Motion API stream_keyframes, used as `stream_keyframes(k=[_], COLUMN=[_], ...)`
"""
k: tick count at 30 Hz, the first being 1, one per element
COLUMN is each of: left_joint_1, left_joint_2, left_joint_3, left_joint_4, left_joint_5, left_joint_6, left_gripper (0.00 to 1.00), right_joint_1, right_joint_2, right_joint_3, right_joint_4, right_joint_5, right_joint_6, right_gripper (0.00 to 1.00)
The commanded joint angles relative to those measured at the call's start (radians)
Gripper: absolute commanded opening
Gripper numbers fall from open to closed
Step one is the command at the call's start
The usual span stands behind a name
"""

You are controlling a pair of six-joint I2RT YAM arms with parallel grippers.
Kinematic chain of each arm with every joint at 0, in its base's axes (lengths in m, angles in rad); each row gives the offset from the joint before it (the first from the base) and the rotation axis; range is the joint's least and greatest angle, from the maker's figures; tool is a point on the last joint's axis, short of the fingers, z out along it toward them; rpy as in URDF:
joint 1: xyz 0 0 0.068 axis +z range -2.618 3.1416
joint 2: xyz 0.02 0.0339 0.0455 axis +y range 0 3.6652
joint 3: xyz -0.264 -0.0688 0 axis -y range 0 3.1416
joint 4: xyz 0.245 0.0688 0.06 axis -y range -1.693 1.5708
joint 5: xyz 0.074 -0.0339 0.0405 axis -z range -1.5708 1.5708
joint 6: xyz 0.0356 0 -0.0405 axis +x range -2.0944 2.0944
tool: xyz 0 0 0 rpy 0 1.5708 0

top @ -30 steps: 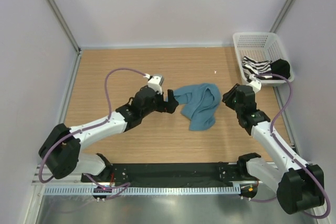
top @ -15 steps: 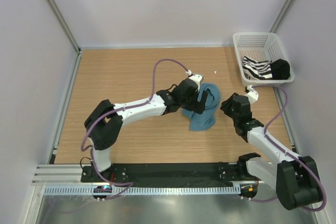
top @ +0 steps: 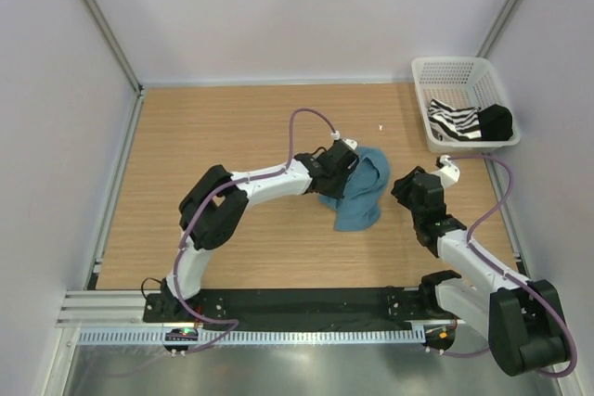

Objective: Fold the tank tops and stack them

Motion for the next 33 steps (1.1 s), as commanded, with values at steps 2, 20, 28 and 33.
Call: stream_keyframes(k=[2, 20, 28, 33], left_joint_1=[0.069, 0.583, 0.507, 0.484], left_joint_2=[-0.099, -0.805, -0.802, -0.845], left_joint_3=[-0.056, -0.764, -0.811, -0.845], left_joint_4=[0.004, 0.285, 0.363, 0.331], left_joint_5=[0.02, -0.189, -0.054, 0.066], left_joint_6=[-0.009, -0.18, -0.156, -0.202], left_gripper=[0.0, 0.71, 0.67, 0.58], right_joint_1=[0.001, 0.151, 0.205, 0.207], right_joint_2=[0.019, 0.325, 0.35, 0.307], right_joint_3=[0.009, 0.104, 0.133, 0.132], right_joint_4=[0.07, 0.256, 0.239, 0.193], right_joint_5=[-0.007, -0.383, -0.369, -0.333], right_joint_6=[-0.01, -0.133, -0.148, -0.159], right_gripper=[0.44, 0.52, 0.55, 0.53])
